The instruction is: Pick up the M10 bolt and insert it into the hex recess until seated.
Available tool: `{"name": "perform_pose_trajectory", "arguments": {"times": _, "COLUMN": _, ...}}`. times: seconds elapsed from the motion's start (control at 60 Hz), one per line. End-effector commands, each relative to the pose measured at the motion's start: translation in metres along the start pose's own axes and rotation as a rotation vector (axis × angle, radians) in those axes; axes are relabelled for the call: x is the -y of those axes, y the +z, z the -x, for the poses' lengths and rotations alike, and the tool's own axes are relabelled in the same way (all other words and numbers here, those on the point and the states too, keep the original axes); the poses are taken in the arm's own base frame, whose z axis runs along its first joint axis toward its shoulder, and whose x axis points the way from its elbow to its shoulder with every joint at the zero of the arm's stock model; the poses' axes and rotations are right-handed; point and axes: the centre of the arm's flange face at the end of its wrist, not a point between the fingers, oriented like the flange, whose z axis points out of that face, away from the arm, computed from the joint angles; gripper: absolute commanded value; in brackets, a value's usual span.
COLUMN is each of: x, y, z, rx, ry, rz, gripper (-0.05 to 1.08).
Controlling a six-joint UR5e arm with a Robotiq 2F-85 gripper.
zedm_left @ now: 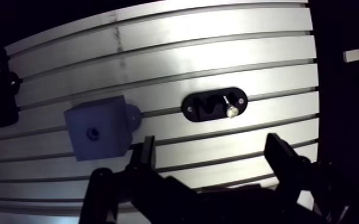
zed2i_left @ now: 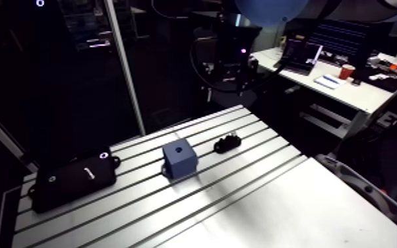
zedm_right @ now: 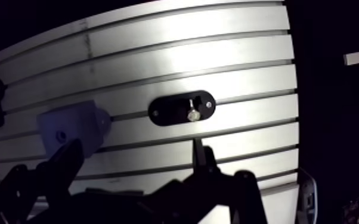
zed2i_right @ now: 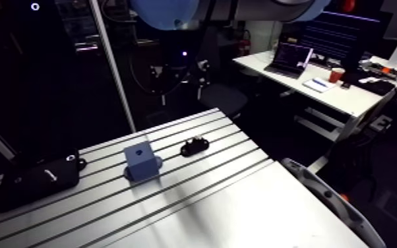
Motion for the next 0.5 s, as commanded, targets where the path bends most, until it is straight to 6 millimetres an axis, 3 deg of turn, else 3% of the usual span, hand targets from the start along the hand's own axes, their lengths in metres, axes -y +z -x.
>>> {"name": "perform_pose_trajectory", "arguments": {"times": 0.017, "x": -0.014, "y": 0.015, "z": 0.000, "rx": 0.005, "ry": 0.008, "rz": -0.001, "gripper": 0.01}}
{"name": "perform_pose_trajectory", "arguments": {"times": 0.5, "x": -0.040, "y": 0.042, "z": -0.004, "rx": 0.003, "ry": 0.042, "rz": 0.002, "gripper": 0.01}}
